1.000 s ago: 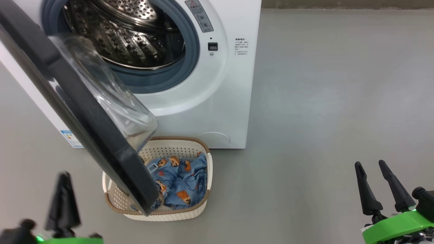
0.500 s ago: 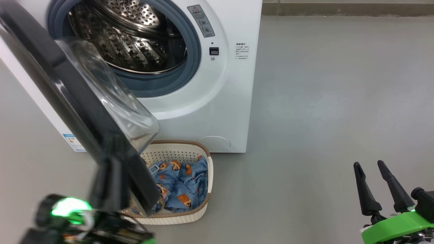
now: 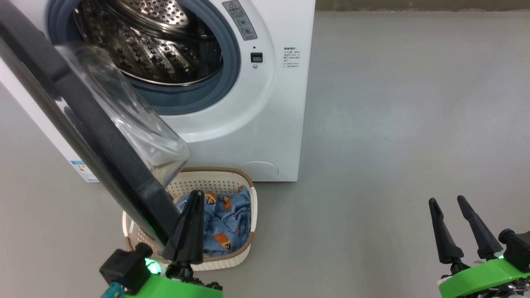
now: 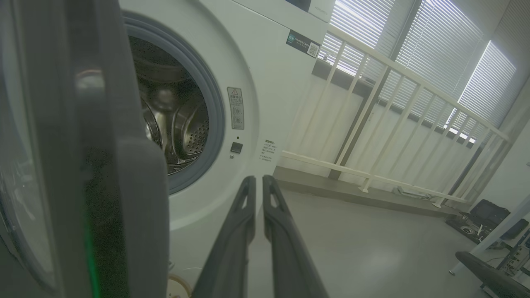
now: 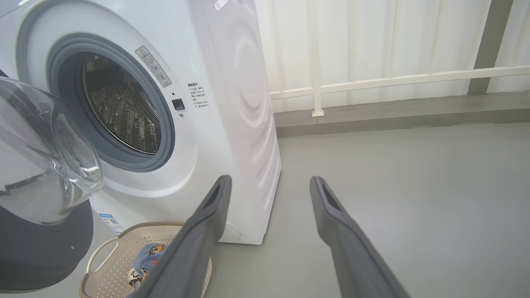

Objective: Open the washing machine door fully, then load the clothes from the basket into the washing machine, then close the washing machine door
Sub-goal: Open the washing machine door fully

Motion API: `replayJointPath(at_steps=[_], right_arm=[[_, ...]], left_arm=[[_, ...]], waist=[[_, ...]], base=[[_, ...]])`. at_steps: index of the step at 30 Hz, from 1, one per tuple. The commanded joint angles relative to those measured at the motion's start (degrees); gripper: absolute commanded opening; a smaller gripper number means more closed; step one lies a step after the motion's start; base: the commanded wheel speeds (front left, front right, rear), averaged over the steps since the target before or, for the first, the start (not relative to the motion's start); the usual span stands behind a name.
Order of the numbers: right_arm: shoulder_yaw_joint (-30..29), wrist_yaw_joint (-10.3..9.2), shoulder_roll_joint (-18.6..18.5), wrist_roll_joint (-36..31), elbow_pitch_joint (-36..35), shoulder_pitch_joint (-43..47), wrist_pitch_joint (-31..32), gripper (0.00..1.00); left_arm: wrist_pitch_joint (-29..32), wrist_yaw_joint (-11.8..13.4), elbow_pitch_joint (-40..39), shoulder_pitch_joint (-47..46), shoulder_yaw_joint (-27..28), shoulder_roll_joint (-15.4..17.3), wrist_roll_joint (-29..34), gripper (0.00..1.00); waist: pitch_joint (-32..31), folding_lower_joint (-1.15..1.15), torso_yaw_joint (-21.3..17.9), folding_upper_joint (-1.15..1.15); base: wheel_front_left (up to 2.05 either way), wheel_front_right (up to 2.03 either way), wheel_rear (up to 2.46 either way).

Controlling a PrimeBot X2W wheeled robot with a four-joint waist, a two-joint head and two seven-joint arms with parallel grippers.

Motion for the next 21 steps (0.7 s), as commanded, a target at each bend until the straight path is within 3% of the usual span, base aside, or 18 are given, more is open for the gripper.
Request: replayJointPath(at_steps=[1,7,21], right_arm=[[1.2,0.42,-1.2,-0.7,-1.6,-0.9,-0.7,0.94],[1.1,0.42,-1.2,-0.8,-2.0,-1.2,-0.7,0.89],[0.8,0.42,-1.6,-0.9,-2.4,-1.4,-0.7,0.84]], left_arm=[[-0.9,-0.1,1.7,-3.2,1.8,0.3,-1.3,0.0],[-1.2,-0.3,8.0,-5.8,3.3,0.3,-2.8,0.0],[-1.3,-0.3,9.3,-6.0,6.5,0.3,-3.0,0.0]], waist=[[0.4,0.0,-0.1,0.0],[1.0,0.0,0.0,0.0],[1.5,0.0,1.4,0.0]], base=[[0.0,0.0,0.0],[0.0,0.0,0.0],[0.0,0.0,0.0]])
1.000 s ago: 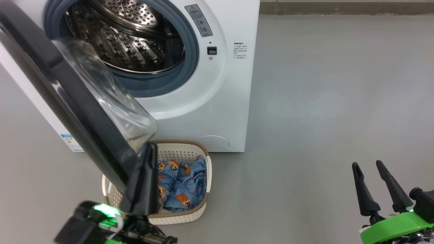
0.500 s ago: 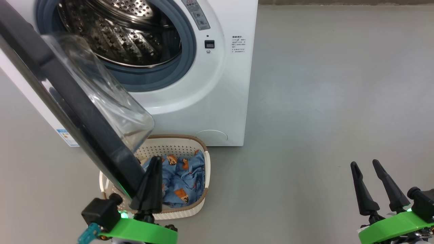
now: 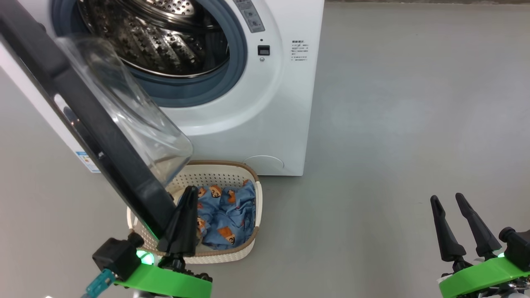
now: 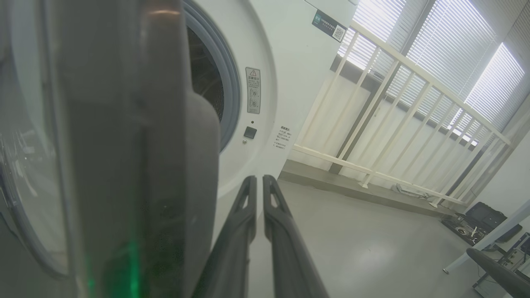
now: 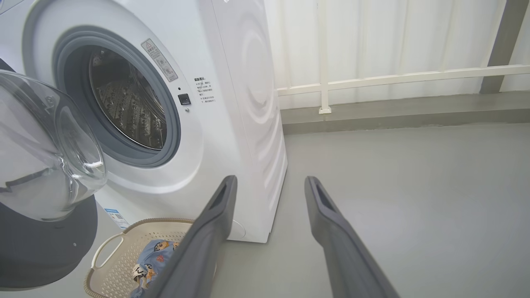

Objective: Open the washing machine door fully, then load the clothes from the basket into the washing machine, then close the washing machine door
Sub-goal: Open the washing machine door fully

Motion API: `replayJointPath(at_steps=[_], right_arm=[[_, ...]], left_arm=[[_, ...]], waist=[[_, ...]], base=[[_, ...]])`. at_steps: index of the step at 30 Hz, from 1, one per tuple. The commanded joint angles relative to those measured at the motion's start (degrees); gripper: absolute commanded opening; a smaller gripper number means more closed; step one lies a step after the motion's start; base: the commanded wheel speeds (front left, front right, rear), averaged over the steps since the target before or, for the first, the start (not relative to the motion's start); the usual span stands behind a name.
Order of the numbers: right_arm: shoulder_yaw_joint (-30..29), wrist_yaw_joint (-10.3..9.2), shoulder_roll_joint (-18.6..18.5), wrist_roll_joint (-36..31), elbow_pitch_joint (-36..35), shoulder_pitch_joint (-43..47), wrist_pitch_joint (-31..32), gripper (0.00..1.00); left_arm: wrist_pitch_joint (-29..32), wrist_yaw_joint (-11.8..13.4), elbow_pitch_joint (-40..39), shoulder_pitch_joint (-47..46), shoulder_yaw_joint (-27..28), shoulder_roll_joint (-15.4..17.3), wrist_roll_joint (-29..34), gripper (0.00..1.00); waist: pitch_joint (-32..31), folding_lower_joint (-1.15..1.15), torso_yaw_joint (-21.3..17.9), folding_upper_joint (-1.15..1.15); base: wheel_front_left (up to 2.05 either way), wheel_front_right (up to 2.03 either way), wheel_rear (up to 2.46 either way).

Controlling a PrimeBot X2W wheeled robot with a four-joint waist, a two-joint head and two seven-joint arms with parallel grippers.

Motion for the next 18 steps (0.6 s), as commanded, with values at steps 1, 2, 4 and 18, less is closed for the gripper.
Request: replayJointPath(at_steps=[1,2,4,18], right_arm=[[0.6,0.42,-1.5,-0.6,-1.6,-1.3,-0.7,0.83],[0.6,0.42,-1.5,-0.7,-1.6,-1.3,-0.7,0.83],[0.6,0.42,-1.7,-0.7,-1.6,-1.4,-0.7,0.82],[0.7,0.42,-2.3,-1.1,-2.1,-1.3,-0.7,0.78]], left_arm=[[-0.5,0.2,-0.8,-1.5,3.0,0.8,-0.2,0.0],[-0.5,0.2,-0.8,-1.4,3.2,0.8,-0.1,0.0],[-0.5,0.2,-0.9,-1.1,3.4,0.8,0.0,0.0],[-0.5,0.7,-1.8,1.3,5.0,0.8,0.4,0.0]], waist=[[0.1,0.0,0.4,0.0],[0.1,0.0,0.6,0.0],[0.1,0.0,1.0,0.0],[0.3,0.0,6.0,0.0]], base=[[0.0,0.0,0.0],[0.0,0.0,0.0],[0.0,0.0,0.0],[0.0,0.0,0.0]])
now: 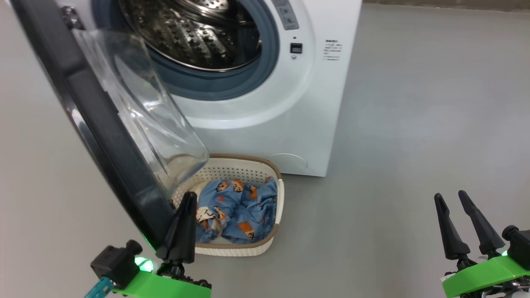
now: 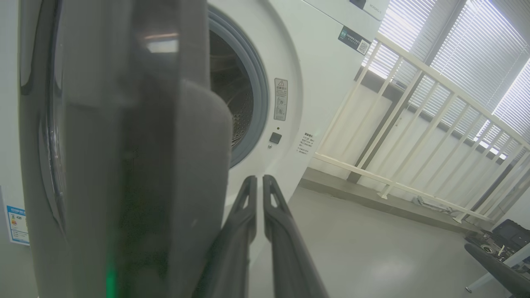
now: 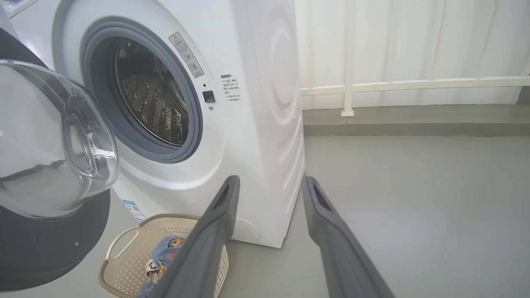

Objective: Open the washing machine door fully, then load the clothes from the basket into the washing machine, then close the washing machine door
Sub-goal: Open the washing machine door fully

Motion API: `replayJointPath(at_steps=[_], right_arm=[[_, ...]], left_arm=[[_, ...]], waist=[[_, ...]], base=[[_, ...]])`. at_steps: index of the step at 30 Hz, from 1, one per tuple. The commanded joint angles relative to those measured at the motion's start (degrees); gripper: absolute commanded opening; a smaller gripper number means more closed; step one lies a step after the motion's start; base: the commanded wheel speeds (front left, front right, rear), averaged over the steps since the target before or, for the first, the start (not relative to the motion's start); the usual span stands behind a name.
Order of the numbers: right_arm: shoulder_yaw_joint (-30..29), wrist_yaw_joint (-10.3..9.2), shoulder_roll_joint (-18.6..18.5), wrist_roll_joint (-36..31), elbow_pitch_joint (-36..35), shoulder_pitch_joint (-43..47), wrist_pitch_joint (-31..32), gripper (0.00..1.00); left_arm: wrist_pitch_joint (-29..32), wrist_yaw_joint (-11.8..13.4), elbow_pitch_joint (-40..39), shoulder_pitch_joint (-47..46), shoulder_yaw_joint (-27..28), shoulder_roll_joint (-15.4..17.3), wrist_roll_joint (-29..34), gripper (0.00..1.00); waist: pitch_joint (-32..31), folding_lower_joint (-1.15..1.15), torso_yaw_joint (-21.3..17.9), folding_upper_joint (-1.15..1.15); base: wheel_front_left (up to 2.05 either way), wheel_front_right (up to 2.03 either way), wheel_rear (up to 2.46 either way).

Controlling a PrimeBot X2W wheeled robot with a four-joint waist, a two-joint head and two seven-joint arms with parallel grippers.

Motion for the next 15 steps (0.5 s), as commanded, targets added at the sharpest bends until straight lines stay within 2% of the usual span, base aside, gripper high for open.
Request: replayJointPath(at_steps=[1,15], right_arm=[[1.1,0.42,-1.5,-0.1,-1.6,-1.3,-0.7,0.78],[1.6,0.42,-1.3,-0.2,-1.6,-0.9,-0.7,0.76]], left_arm=[[-0.4,1.1,-1.2,-0.2,4.0,1.6,0.1,0.0],[-0.4,1.4,-1.3,2.7,8.3,1.6,2.2,0.0]], waist=[[0.0,0.0,1.4,0.0],[-0.8,0.0,7.2,0.0]], base=[[0.0,0.0,0.0],[0.0,0.0,0.0]])
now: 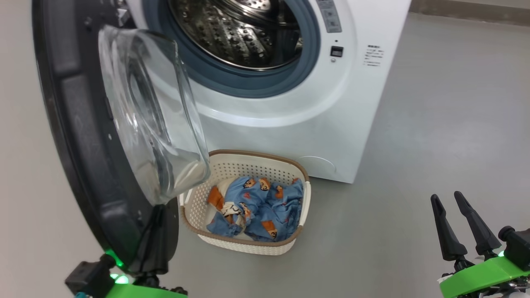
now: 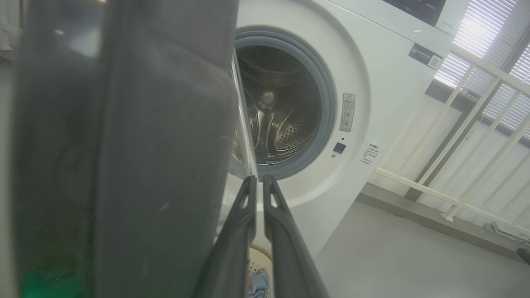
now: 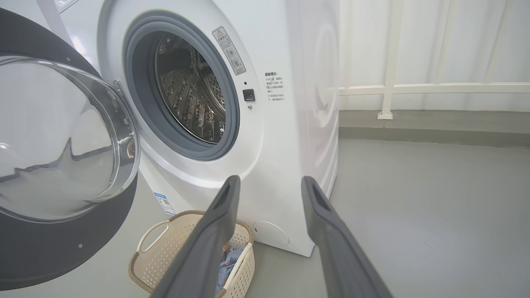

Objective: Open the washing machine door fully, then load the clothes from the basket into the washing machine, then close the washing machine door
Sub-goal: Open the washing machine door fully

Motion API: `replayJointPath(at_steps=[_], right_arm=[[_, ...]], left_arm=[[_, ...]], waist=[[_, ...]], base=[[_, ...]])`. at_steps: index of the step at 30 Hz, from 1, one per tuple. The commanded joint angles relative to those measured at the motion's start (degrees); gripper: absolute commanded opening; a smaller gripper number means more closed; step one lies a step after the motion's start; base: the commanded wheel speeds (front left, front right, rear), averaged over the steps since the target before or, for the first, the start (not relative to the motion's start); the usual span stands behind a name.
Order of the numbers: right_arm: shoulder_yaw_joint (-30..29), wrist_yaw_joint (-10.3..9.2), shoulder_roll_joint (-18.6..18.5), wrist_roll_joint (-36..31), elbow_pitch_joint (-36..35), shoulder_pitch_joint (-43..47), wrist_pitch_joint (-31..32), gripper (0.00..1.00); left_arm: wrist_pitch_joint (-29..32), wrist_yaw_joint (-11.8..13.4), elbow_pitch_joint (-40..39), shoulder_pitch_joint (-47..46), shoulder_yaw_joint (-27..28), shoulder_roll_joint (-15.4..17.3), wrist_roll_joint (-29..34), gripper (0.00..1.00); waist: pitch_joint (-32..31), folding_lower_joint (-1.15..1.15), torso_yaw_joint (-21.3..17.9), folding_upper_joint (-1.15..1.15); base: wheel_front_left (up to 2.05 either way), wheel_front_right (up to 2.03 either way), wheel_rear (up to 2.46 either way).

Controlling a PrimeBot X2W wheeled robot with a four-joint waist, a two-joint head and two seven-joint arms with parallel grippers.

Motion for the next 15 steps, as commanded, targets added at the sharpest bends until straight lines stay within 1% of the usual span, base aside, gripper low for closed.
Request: replayJointPath(at_steps=[1,6,15], right_arm=[[0.8,0.42,-1.2,-0.1,-1.3,-0.9,-0.7,0.76],[0.9,0.42,-1.1,-0.2,-1.4,-0.8,-0.7,0.75],[1.4,0.42,-1.1,-0.2,-1.3,-1.1,-0.7,0.75]], left_arm=[[-0.4,0.7,-1.2,-0.1,3.5,1.5,0.6,0.0],[-0.4,1.0,-1.8,0.6,5.8,1.7,1.3,0.0],[-0.4,1.8,-1.8,0.0,11.8,3.9,1.8,0.0]], waist=[[-0.3,0.0,1.4,0.0],[-0.4,0.0,2.9,0.0],[-0.3,0.0,4.6,0.0]], base=[[0.0,0.0,0.0],[0.0,0.0,0.0],[0.0,0.0,0.0]])
